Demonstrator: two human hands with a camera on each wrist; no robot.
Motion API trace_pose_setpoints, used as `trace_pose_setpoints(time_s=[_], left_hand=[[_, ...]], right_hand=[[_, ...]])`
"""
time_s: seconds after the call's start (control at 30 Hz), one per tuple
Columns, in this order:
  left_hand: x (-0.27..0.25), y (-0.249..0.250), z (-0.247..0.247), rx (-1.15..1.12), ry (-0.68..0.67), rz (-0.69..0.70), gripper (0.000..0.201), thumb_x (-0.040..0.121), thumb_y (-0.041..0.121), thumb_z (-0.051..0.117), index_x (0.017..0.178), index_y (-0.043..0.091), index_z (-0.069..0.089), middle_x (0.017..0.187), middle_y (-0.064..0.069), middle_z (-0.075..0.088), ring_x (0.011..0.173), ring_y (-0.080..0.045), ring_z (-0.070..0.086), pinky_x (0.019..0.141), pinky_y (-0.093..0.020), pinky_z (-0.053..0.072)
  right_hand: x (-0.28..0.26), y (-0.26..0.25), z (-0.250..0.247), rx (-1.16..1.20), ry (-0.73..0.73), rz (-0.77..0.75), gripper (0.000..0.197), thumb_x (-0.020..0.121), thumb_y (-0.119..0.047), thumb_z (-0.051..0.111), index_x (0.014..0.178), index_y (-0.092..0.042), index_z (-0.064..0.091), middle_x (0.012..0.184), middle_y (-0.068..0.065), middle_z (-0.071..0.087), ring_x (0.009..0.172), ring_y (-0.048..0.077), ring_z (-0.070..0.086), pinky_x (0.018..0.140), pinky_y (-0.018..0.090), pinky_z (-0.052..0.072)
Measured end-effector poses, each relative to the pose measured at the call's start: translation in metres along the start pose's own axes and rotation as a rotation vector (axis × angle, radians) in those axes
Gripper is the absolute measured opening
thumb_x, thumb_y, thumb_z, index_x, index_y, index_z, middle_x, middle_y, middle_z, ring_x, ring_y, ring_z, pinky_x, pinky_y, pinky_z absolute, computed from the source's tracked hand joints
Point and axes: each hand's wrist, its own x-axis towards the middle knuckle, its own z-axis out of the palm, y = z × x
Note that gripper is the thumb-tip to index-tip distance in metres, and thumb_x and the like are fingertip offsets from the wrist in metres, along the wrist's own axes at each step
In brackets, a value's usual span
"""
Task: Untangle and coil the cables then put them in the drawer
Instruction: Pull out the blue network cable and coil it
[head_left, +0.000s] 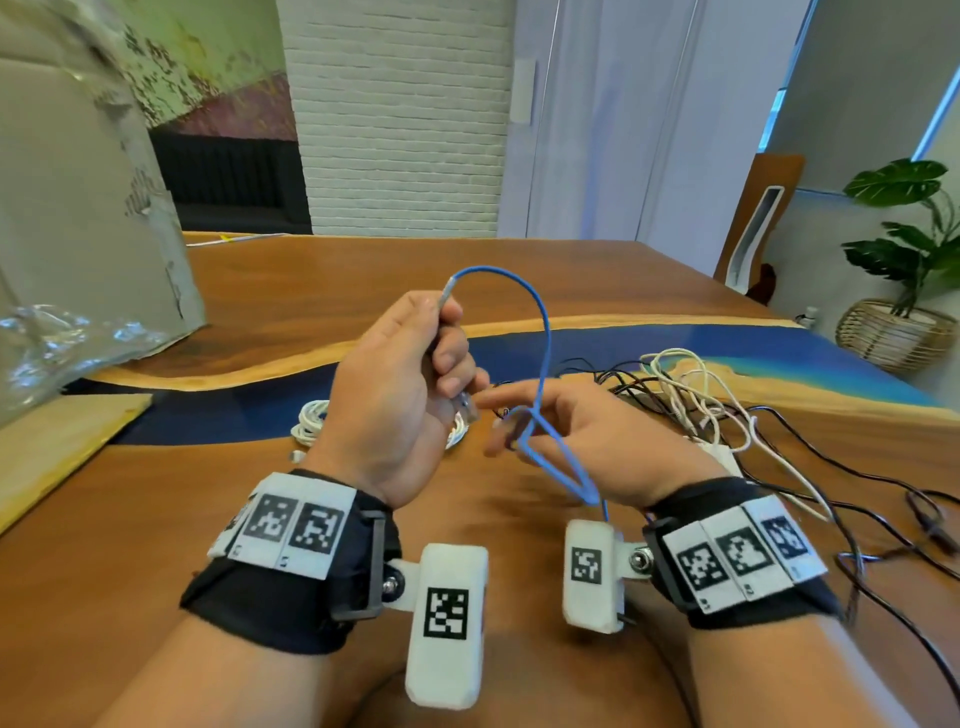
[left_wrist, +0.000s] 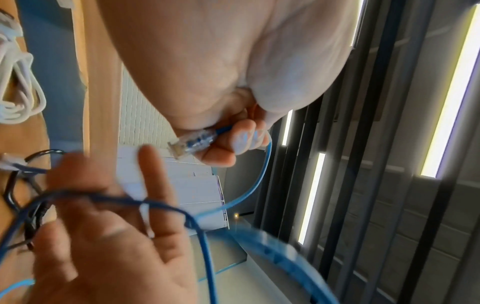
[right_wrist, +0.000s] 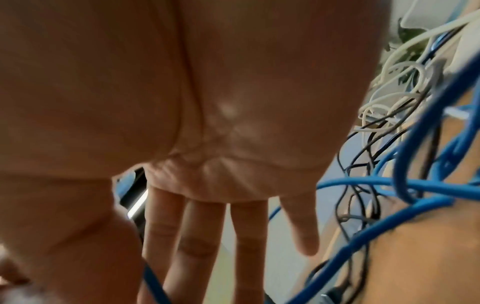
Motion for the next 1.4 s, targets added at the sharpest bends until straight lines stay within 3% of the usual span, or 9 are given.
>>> trace_pose_setpoints(time_s=[0.1, 0.2, 0.33, 0.43, 0.67, 0.8, 0.97, 1.23, 1.4], left_hand=[[-0.001, 0.007, -0.004, -0.034, 0.008, 0.016, 0.032, 0.110, 0.025, 0.034, 0.087, 0.015, 0.055, 0.062, 0.003, 0.026, 0.052, -0.014, 0.023, 0.058, -0.027, 0.040], [-0.001, 0.013, -0.008, 0.006, 0.063, 0.003, 0.035, 0.108, 0.033, 0.039, 0.080, 0.018, 0.056, 0.063, 0.002, 0.017, 0.052, -0.015, 0.014, 0.052, -0.026, 0.030], [0.003, 0.005, -0.015, 0.378, 0.141, -0.080, 0.032, 0.103, 0.043, 0.053, 0.083, 0.019, 0.060, 0.055, 0.006, 0.020, 0.048, -0.014, 0.015, 0.046, -0.027, 0.022], [0.004, -0.004, -0.020, 0.583, 0.153, -0.110, 0.031, 0.103, 0.035, 0.057, 0.077, 0.021, 0.067, 0.052, 0.007, 0.027, 0.047, -0.013, 0.023, 0.045, -0.025, 0.027], [0.002, -0.003, -0.015, 0.447, 0.058, -0.215, 0.035, 0.096, 0.013, 0.051, 0.064, 0.008, 0.063, 0.056, -0.003, 0.035, 0.052, -0.021, 0.037, 0.055, -0.032, 0.038], [-0.008, -0.010, -0.002, 0.643, -0.167, -0.337, 0.054, 0.105, 0.042, 0.048, 0.071, 0.009, 0.074, 0.054, 0.002, 0.029, 0.051, -0.018, 0.030, 0.054, -0.027, 0.037], [-0.015, -0.029, 0.008, 0.791, -0.331, -0.348, 0.044, 0.107, 0.035, 0.048, 0.086, 0.013, 0.080, 0.056, 0.006, 0.039, 0.057, -0.015, 0.043, 0.067, -0.030, 0.042], [-0.014, -0.046, 0.025, 0.485, 0.038, -0.135, 0.033, 0.104, 0.013, 0.057, 0.075, 0.004, 0.071, 0.083, 0.007, 0.076, 0.069, -0.011, 0.063, 0.074, -0.033, 0.060], [-0.012, -0.043, 0.021, 0.427, 0.085, -0.144, 0.025, 0.101, 0.006, 0.057, 0.090, -0.008, 0.075, 0.092, 0.002, 0.076, 0.080, -0.008, 0.063, 0.087, -0.037, 0.054]], right_hand=[[-0.002, 0.011, -0.009, -0.267, 0.143, 0.113, 0.015, 0.099, -0.027, 0.065, 0.101, -0.025, 0.079, 0.088, 0.002, 0.076, 0.082, 0.012, 0.069, 0.084, 0.039, 0.057], [-0.003, 0.014, -0.019, -0.101, 0.462, 0.228, 0.030, 0.100, -0.033, 0.063, 0.076, -0.029, 0.079, 0.066, 0.004, 0.069, 0.060, 0.012, 0.060, 0.070, 0.037, 0.055], [-0.007, 0.020, -0.035, 0.098, 0.798, 0.194, 0.025, 0.097, -0.012, 0.062, 0.103, -0.028, 0.080, 0.063, -0.012, 0.064, 0.043, 0.005, 0.044, 0.048, 0.027, 0.042], [-0.012, 0.022, -0.044, 0.324, 0.809, 0.175, 0.037, 0.094, -0.003, 0.053, 0.116, -0.023, 0.076, 0.048, -0.020, 0.053, 0.045, 0.010, 0.032, 0.045, 0.030, 0.032], [-0.012, 0.025, -0.047, 0.113, 1.021, 0.038, 0.019, 0.099, -0.022, 0.062, 0.096, -0.028, 0.080, 0.054, -0.021, 0.058, 0.049, 0.005, 0.045, 0.060, 0.029, 0.038], [-0.011, 0.011, -0.042, 0.212, 0.958, -0.050, 0.023, 0.105, -0.017, 0.055, 0.096, -0.027, 0.074, 0.084, 0.001, 0.078, 0.040, 0.011, 0.047, 0.050, 0.027, 0.039], [-0.016, 0.000, -0.044, 0.474, 0.822, -0.159, 0.023, 0.107, -0.010, 0.049, 0.099, -0.019, 0.069, 0.091, 0.006, 0.078, 0.043, 0.017, 0.052, 0.039, 0.024, 0.037], [-0.020, 0.003, -0.035, 0.398, 0.444, -0.045, 0.023, 0.102, 0.000, 0.049, 0.093, -0.008, 0.069, 0.074, 0.011, 0.071, 0.036, 0.016, 0.041, 0.038, 0.021, 0.029], [-0.015, 0.006, -0.032, 0.173, 0.442, 0.071, 0.027, 0.102, -0.002, 0.053, 0.087, -0.014, 0.072, 0.061, 0.006, 0.059, 0.039, 0.007, 0.032, 0.039, 0.016, 0.027]])
